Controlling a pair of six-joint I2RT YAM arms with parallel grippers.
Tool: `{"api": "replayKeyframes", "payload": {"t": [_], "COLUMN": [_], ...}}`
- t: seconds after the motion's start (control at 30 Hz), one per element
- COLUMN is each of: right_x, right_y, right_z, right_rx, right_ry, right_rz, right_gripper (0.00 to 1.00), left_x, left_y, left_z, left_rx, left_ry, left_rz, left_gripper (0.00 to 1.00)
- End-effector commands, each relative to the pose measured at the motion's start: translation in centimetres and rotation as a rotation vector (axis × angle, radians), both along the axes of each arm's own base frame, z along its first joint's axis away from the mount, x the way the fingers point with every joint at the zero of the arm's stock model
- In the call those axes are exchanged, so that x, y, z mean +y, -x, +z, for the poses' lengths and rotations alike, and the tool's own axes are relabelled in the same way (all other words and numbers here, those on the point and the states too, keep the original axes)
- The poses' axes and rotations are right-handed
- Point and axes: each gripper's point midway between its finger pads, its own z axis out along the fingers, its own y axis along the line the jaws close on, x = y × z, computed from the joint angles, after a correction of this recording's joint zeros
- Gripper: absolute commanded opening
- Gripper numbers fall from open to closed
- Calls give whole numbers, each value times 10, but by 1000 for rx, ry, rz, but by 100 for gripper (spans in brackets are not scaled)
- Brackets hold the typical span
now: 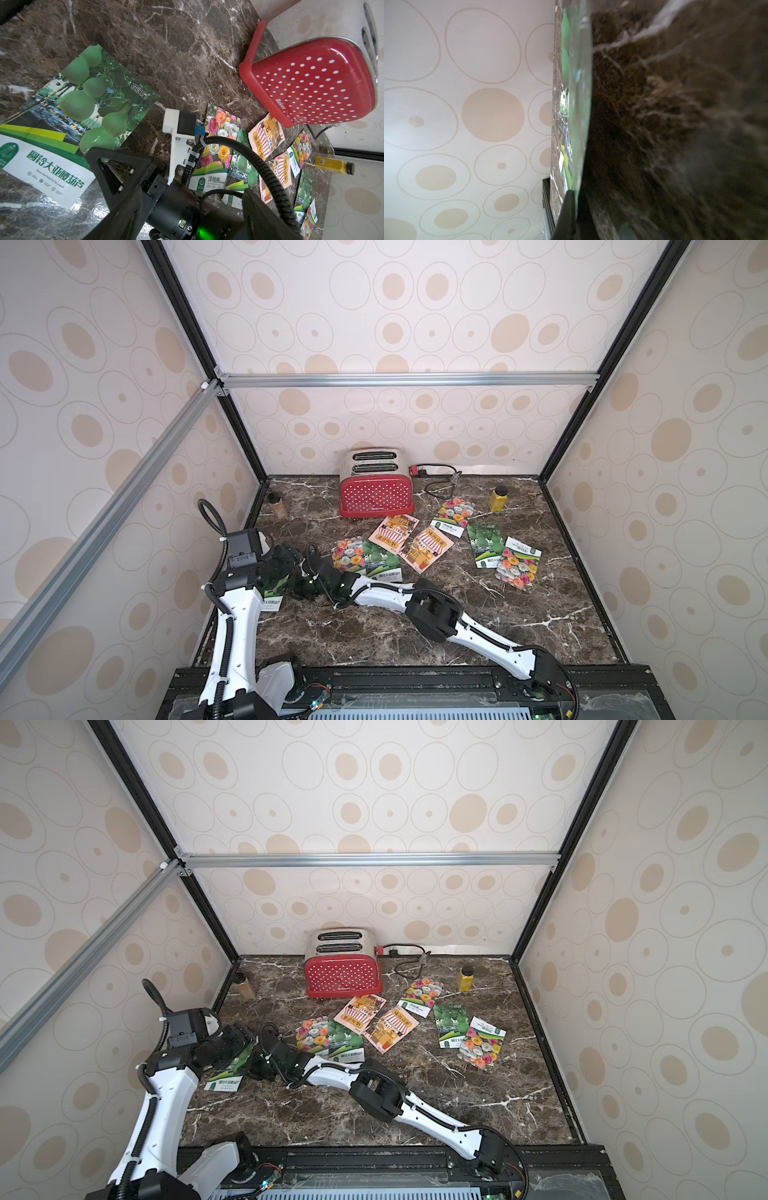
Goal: Arrange the seed packets in a row
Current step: Place the seed packet at the center of the board.
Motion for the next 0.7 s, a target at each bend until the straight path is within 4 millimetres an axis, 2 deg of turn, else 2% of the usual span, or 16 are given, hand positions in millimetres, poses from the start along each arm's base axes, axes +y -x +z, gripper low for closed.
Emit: {"api": "replayKeyframes", "payload": {"t": [0.0, 0.3, 0.53, 0.67], "right_x": [0, -2, 0, 6], "right_y": [10, 24, 21, 18], "right_z": [-24, -34, -37, -31], "right_rx": [39, 45, 61, 57], "right_ry": [45, 107, 85, 59], "right_rz": [8, 77, 29, 9], "right_gripper": [0, 0, 0, 2], "left_x": [-1, -3, -3, -2], "left_y": [-1, 0, 3, 3], "left_z": [0, -6, -9, -9], "left_rx": [-13, 3, 9, 7], "left_ry": [-2, 10, 10, 8], "left_rz": [-22, -23, -16, -13], "left_gripper": [77, 78, 78, 79]}}
